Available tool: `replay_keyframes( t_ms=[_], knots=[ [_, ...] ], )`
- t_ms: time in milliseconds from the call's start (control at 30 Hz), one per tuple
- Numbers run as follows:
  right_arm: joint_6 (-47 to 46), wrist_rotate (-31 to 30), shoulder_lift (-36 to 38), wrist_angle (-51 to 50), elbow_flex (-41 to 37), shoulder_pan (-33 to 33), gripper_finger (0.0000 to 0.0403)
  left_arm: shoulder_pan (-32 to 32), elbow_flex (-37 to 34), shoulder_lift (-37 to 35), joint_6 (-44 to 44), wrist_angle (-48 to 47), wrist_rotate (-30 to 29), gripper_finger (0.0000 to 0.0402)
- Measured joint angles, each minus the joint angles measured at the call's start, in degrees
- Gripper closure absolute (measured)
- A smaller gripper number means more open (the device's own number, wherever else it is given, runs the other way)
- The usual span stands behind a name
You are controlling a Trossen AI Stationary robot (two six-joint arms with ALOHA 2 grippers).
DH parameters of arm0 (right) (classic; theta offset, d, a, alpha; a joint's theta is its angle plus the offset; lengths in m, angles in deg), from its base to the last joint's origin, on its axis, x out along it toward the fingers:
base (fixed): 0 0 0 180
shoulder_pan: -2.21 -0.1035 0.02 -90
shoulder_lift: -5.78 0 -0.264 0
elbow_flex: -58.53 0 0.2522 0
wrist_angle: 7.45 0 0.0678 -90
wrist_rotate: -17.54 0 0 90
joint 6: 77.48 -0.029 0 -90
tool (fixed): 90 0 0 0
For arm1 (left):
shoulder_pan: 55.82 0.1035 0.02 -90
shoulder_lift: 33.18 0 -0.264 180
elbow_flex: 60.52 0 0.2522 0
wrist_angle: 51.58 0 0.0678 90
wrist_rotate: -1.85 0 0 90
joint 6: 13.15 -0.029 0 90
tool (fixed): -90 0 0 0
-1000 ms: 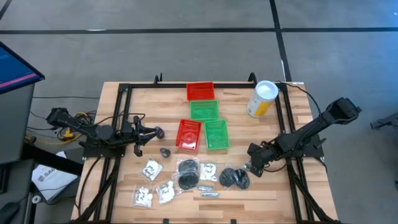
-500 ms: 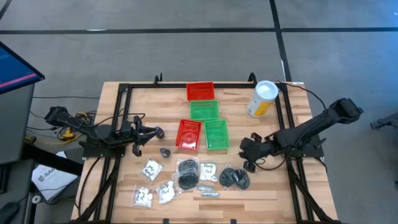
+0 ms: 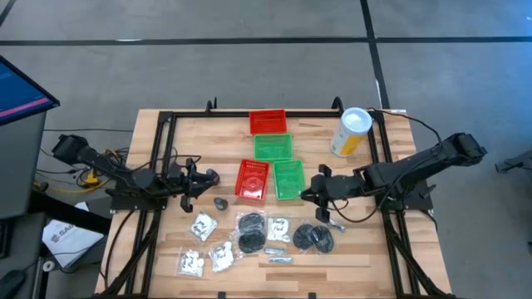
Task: Pick & Place Travel size toiletries
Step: Put the silver nail cutter into the bottom red bin
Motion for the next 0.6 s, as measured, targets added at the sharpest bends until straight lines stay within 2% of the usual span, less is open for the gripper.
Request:
replay_keyframes(
  t_ms=[133,400,600],
  knots=[
    [3.73,0.02,-0.45,8.2,0.06,1.7,0.0361,0.08,2.64,8.37,-0.27,4.42,0.07,0.0314],
    [11.32,0.42,-2.06,23.75,0.15,3.69,0.0361,3.5,12.12,25.3,-2.17,6.33,0.43,0.0314],
    [14.23,0.64,-5.43,31.81,0.16,5.21,0.0361,7.97,17.82,34.0,-4.02,10.37,7.33,0.0314]
  ],
)
